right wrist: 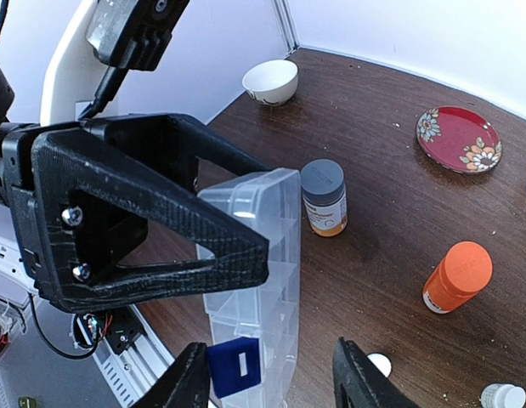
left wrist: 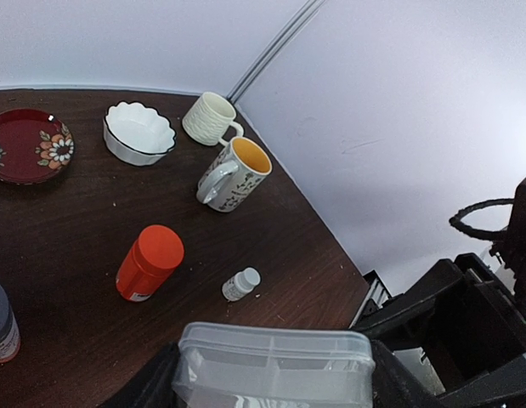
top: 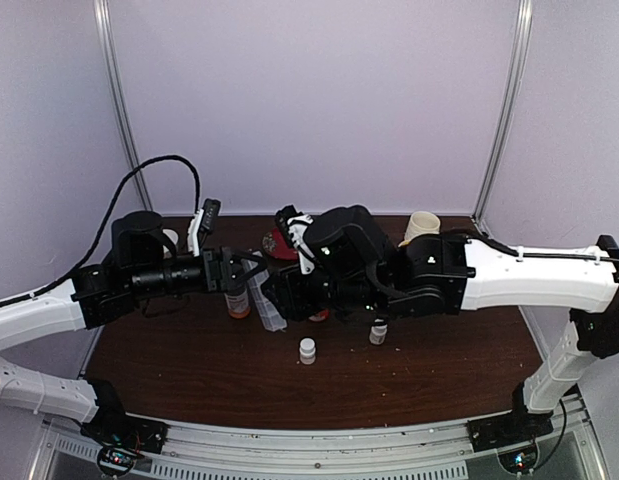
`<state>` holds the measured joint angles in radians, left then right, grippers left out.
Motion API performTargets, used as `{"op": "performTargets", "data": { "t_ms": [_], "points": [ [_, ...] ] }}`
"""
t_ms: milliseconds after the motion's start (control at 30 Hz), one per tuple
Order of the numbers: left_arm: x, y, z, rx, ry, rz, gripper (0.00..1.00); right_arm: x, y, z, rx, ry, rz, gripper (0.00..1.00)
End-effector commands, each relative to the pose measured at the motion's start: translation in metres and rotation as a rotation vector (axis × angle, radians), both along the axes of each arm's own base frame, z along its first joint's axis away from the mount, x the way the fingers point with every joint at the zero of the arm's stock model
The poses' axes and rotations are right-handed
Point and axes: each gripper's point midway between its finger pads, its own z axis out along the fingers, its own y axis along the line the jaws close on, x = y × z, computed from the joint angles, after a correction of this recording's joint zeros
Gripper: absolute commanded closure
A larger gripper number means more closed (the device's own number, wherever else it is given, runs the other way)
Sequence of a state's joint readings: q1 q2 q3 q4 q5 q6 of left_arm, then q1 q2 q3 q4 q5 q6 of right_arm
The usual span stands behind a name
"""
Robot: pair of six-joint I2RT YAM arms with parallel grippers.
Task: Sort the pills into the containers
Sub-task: Open the lid of the pill container.
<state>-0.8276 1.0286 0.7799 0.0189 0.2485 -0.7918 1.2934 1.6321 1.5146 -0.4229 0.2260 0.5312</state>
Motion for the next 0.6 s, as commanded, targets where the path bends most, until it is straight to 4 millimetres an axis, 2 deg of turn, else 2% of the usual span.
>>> {"op": "performTargets", "data": {
  "t_ms": [0, 167, 267, 333, 467, 567],
  "points": [
    [0.0, -0.002, 0.026, -0.051, -0.046, -0.011, 0.64, 0.012, -0.029, 0.008, -0.023, -0.03, -0.093, 0.5],
    [0.001, -0.004, 0.024, -0.044, -0.043, -0.013, 0.64, 0.012, -0.042, 0.007, 0.018, -0.025, -0.097, 0.5],
    [0.0, -0.008, 0.026, -0.056, -0.048, -0.031, 0.64, 0.01, -0.041, 0.002, 0.022, -0.005, -0.067, 0.52],
    [-0.002, -0.01, 0.028, -0.069, -0.053, -0.045, 0.64, 0.001, -0.037, 0.002, 0.055, 0.004, -0.011, 0.52],
    [-0.006, -0.014, 0.035, -0.106, -0.074, -0.079, 0.64, -0.018, -0.034, 0.013, 0.205, 0.024, 0.109, 0.45],
    [-0.011, -0.017, 0.043, -0.151, -0.096, -0.116, 0.64, -0.028, -0.033, 0.019, 0.308, 0.076, 0.195, 0.44]
  ]
}}
